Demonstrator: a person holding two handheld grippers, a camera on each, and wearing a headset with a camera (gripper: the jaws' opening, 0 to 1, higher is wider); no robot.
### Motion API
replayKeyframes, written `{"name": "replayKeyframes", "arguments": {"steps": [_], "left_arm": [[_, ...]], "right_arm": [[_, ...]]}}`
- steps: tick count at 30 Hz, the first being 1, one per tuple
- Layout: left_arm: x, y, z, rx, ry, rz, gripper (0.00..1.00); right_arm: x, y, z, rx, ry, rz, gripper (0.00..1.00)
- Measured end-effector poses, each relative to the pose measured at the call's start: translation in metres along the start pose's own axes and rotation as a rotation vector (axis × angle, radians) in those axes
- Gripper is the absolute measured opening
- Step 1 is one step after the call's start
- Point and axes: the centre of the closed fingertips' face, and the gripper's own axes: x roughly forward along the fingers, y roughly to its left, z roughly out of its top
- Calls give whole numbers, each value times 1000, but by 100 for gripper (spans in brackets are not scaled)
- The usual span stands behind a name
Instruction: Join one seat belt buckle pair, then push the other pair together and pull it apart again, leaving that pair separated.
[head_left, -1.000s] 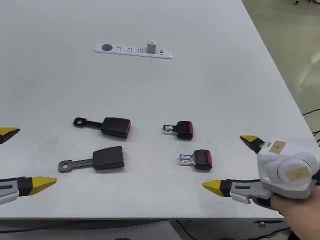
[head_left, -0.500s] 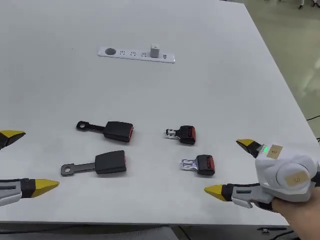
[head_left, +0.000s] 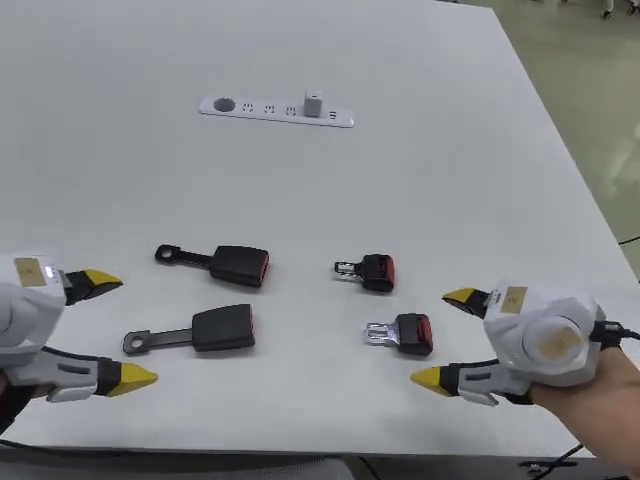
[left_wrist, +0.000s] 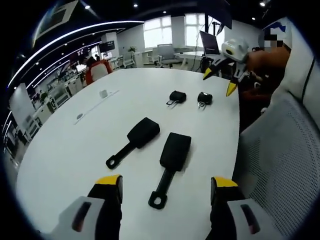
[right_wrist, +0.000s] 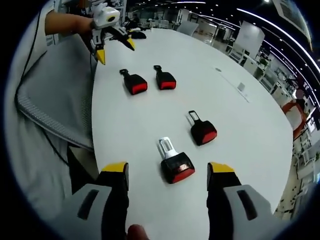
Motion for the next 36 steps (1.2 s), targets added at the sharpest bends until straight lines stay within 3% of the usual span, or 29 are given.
{"name": "replayKeyframes", "arguments": {"steps": [2, 7, 14, 24, 28, 30, 36], "left_arm": [[6, 0, 4, 20, 21, 18, 74], [24, -10, 8, 37, 44, -57, 65], [44, -11, 18, 35, 64, -97, 58], [70, -19, 18, 54, 124, -178, 54], [79, -20, 9, 88, 156, -207, 51], [78, -22, 14, 96, 167, -219, 50], [84, -21, 12, 149, 195, -237, 45]], "right_arm": [[5, -2, -2, -27, 13, 12, 61], [15, -5, -7, -56, 40, 59, 58], [29, -9, -17, -76, 74, 127, 54], [41, -9, -25, -94, 99, 206, 49], [43, -8, -26, -93, 107, 233, 47], [43, -5, -28, -89, 112, 258, 44], [46, -10, -30, -94, 116, 260, 44]]}}
